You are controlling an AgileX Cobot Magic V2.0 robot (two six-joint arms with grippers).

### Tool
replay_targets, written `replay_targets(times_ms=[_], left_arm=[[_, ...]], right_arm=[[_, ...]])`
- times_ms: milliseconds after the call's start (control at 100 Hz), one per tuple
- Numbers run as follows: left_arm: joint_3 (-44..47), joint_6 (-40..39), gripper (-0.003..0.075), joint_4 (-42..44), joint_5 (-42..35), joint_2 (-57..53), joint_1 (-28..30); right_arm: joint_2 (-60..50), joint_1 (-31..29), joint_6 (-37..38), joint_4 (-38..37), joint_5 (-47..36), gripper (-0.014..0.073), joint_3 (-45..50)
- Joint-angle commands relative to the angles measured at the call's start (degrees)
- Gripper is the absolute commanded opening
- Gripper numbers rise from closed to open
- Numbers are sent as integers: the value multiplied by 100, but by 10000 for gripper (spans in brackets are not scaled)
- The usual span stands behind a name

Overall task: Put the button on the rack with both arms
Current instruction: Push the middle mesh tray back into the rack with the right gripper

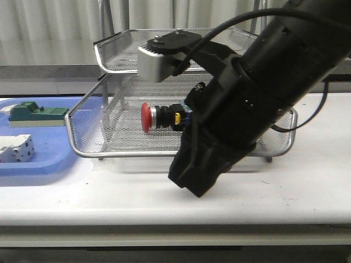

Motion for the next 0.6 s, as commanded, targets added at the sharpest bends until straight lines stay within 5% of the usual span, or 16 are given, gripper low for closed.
replay_targets(times_ms=[0, 590], left_arm=[[-168, -68, -20, -83, -473, 40, 18], [-168, -68, -20, -83, -473, 40, 18]], right_arm=[[-20, -120, -40, -28, -349, -69, -384], [409, -892, -40, -194, -468, -69, -1103]])
